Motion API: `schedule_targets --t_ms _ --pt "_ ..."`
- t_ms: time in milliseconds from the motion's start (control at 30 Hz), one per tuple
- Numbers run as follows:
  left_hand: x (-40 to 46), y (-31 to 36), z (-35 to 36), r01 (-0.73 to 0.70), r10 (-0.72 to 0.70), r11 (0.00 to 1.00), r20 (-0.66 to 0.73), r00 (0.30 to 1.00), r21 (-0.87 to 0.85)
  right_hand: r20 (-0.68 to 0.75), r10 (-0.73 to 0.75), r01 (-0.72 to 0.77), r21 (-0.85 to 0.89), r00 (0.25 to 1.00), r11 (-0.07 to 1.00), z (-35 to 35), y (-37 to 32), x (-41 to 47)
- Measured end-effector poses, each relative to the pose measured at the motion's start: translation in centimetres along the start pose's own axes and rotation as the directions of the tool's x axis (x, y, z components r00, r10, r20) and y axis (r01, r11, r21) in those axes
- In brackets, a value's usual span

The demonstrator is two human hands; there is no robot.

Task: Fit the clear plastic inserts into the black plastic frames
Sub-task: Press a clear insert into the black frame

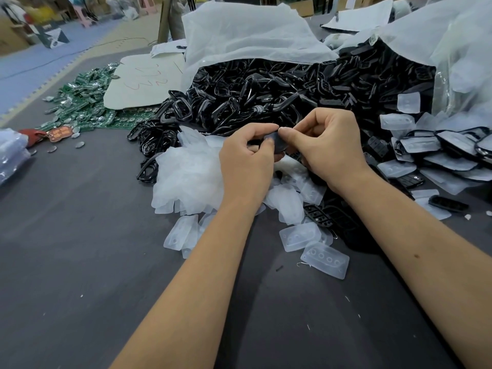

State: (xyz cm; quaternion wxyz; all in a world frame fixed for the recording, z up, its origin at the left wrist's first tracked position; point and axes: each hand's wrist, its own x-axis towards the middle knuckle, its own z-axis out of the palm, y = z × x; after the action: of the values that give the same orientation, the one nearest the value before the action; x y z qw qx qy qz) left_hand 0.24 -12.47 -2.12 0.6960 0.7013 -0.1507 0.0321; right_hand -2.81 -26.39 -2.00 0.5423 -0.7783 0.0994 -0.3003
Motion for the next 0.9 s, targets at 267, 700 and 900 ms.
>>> schedule_targets --t_ms 267,700,900 --pt "0.19 -0.25 -0.01 0.013 -0.013 1.000 -0.044 0.999 0.004 0.022 -0.001 0.001 0.005 1.000 1.000 -0.04 -0.11 -0.11" --pt "0.14 -0.22 0.07 0.005 -0.002 0.999 -0.079 0.997 0.032 0.009 0.005 -0.005 -0.042 1.000 0.999 -0.09 -0.14 -0.29" --pt "0.07 -0.12 0.09 0.000 0.003 0.999 -0.072 0.997 0.035 -0.015 -0.129 0.126 -0.114 0.992 0.985 0.00 -0.36 -0.42"
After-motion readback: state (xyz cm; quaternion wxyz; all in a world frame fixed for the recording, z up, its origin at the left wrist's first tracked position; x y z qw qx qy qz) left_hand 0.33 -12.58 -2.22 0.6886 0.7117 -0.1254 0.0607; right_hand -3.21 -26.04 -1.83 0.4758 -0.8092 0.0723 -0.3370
